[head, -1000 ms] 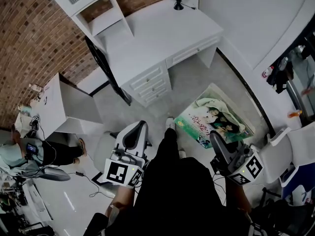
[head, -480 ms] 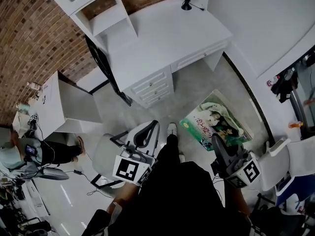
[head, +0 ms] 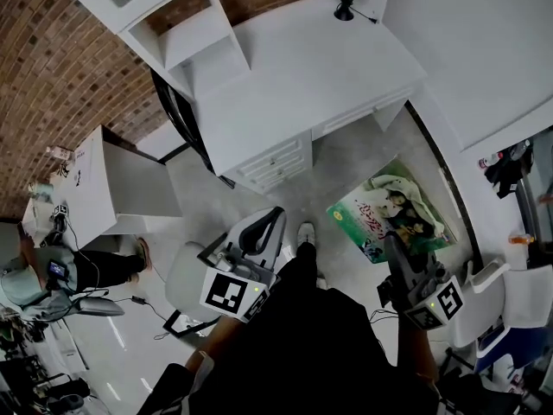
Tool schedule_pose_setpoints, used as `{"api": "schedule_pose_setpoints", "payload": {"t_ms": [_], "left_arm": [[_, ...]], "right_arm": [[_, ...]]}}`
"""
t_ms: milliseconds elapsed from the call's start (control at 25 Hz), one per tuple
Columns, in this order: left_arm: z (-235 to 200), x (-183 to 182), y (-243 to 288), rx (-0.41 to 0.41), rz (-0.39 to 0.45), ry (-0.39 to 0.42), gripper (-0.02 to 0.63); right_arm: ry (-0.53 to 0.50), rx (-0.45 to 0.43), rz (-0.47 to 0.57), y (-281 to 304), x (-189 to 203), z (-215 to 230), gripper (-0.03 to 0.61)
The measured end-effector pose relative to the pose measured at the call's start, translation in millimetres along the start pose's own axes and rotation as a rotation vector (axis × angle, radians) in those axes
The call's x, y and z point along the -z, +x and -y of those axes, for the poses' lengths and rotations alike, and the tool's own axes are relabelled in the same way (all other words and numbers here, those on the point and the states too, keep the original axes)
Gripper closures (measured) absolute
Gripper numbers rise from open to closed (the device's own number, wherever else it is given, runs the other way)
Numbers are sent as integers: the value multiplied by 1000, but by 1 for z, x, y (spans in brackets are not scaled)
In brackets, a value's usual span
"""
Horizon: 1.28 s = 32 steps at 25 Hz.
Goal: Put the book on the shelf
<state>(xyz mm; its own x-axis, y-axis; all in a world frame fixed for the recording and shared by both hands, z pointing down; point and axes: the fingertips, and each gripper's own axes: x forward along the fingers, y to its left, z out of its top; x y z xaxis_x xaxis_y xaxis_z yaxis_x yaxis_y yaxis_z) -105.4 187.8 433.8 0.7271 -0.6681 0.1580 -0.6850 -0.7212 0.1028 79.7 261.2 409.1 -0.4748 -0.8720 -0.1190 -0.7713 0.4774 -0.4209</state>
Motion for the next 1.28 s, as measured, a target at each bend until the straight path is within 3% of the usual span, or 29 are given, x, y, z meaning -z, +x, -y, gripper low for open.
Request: {"api": "schedule_pose_setpoints", "payload": {"t_ms": [520,720,920,1280], "left_arm": [[-91,-20,74,42,34,-55,594],[-101,-38,86,61,49,-63,594],[-125,-38,94,6,82,-49,594],[-147,-63,127,-33,115,-12,594]], "right_arm": [[2,58,18,91,-26,37,500],[25,66,1,105,-25,45,500],[73,50,12,121,-26,61,500],[69,-13,37,169,-49,91,500]]}}
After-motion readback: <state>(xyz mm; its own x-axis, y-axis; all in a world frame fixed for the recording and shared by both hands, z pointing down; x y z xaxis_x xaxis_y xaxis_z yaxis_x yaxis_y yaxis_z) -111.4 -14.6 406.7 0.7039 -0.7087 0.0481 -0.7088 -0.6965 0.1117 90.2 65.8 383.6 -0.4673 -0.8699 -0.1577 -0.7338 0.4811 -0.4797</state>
